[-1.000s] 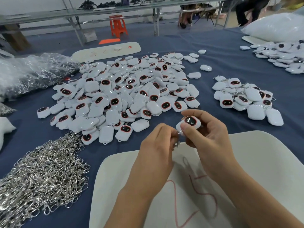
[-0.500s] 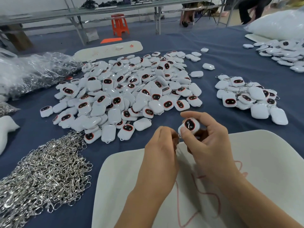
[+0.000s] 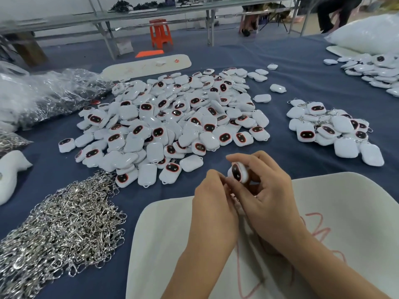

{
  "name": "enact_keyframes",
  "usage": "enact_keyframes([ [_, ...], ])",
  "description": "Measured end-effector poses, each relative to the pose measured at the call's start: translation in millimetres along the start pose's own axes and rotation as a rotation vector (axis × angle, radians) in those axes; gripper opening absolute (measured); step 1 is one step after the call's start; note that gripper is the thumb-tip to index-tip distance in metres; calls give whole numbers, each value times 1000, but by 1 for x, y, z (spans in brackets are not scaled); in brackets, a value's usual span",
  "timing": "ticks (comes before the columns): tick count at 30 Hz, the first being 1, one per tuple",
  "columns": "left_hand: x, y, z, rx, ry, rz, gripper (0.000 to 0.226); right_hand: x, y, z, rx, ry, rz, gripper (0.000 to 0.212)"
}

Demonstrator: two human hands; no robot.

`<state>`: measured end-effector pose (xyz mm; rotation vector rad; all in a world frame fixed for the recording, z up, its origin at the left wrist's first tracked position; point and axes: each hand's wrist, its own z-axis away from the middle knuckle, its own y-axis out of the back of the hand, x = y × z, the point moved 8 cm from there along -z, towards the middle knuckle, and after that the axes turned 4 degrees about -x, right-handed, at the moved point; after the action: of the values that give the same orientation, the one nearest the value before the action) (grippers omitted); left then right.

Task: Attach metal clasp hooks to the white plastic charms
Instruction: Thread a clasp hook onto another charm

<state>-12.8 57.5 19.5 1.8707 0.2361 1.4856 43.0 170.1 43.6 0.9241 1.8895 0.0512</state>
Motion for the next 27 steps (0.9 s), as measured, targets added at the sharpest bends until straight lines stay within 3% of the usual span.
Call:
enact_keyframes([
  [7,-6,-1,-6,49,-24,195,20,23,5,1,70,-198,-322,32],
  [13,-9,3,-11,22,-47,352,27,26,6,1,98,-239,-454,29],
  [22,3,16,-9,54,-240,106,20,25,5,0,63,-224,-550,30],
  [27,4,20,-10,-7,-231,84,15,21,6,-2,18,-152,-385,26],
])
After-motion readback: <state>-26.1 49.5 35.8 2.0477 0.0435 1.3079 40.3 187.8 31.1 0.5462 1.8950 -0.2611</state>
